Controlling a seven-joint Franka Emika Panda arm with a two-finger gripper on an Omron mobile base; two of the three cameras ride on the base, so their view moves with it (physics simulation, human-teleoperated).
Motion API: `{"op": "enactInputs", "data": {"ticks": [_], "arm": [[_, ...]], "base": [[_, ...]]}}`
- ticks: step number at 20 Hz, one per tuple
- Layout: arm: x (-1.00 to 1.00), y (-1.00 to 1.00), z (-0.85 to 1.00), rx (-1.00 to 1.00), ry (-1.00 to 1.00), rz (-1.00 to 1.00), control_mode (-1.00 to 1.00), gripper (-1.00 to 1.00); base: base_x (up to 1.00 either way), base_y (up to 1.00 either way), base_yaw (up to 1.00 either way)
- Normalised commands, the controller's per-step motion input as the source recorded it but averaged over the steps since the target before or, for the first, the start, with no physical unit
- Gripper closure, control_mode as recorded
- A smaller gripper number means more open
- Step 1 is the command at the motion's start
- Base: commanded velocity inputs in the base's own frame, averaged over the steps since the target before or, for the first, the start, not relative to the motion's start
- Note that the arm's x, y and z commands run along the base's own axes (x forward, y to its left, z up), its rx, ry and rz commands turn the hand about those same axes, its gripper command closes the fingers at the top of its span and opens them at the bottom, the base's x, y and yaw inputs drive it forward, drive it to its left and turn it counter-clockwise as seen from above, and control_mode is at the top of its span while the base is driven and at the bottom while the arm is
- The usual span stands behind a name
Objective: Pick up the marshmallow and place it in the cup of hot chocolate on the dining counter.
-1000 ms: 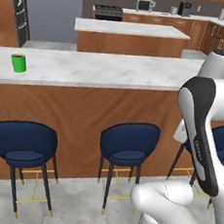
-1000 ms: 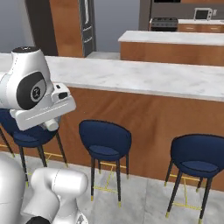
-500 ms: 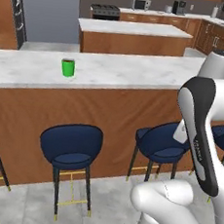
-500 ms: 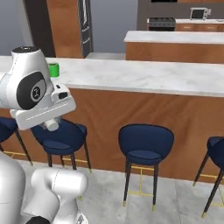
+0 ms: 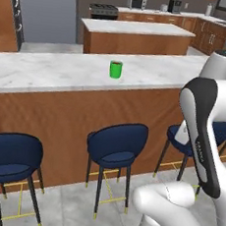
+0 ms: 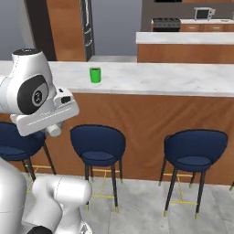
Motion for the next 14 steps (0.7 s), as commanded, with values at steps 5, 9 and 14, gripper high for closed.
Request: {"op": "enactInputs", "data": {"ticks": [5,9,14], "arm": [[0.0,0.0,0.0,0.0,0.0,0.0,1.0,1.0],[0.0,0.0,0.0,0.0,0.0,0.0,1.0,1.0],[0.0,0.0,0.0,0.0,0.0,0.0,1.0,1.0]], "base": [[0.32,1.0,-0.2],[0.45,0.58,-0.11],[0.73,0.07,0.0]]}}
